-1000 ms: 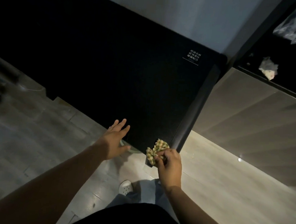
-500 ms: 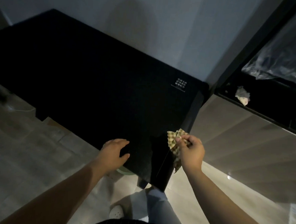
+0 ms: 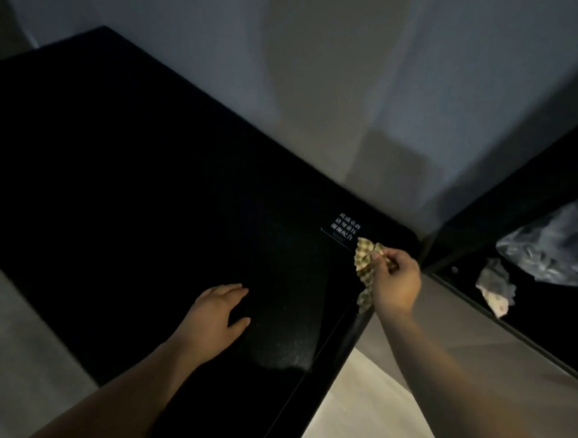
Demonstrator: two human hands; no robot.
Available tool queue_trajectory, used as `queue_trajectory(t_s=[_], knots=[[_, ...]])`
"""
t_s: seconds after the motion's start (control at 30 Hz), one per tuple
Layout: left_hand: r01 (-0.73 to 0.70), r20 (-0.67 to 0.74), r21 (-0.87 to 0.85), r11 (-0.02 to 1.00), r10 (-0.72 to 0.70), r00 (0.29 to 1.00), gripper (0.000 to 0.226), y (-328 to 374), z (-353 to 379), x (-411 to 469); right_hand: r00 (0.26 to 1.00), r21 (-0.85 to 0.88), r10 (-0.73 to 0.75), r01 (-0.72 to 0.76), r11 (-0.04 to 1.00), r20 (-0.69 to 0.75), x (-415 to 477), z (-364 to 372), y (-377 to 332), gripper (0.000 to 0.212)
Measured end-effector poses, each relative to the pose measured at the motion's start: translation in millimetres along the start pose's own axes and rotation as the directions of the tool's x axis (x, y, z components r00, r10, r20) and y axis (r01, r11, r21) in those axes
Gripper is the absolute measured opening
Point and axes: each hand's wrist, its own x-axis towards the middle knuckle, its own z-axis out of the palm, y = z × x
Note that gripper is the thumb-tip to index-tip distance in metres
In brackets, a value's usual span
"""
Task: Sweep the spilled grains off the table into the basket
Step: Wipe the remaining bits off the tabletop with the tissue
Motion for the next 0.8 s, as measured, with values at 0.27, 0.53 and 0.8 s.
queue_trajectory(t_s=[0.27,0.53,0.8], knots=[[0.057,0.086,0.100,0.993,-0.066,0.994,0.078,1,13,64,0.999,-0.085,-0.006,0.009,0.996,0.036,113,43,14,0.018],[-0.015,0.015,0.217,0.976,0.012,1.000,0.086,-26,34,74,0.987,-0.149,-0.079,0.100,0.984,0.138,107,77,38,0.021],[-0.002,0.066,0.270,0.963,-0.017,0.998,0.090,-22,30,76,0.904,-0.081,-0.283,0.324,0.942,0.319,-28,83,50,0.005]])
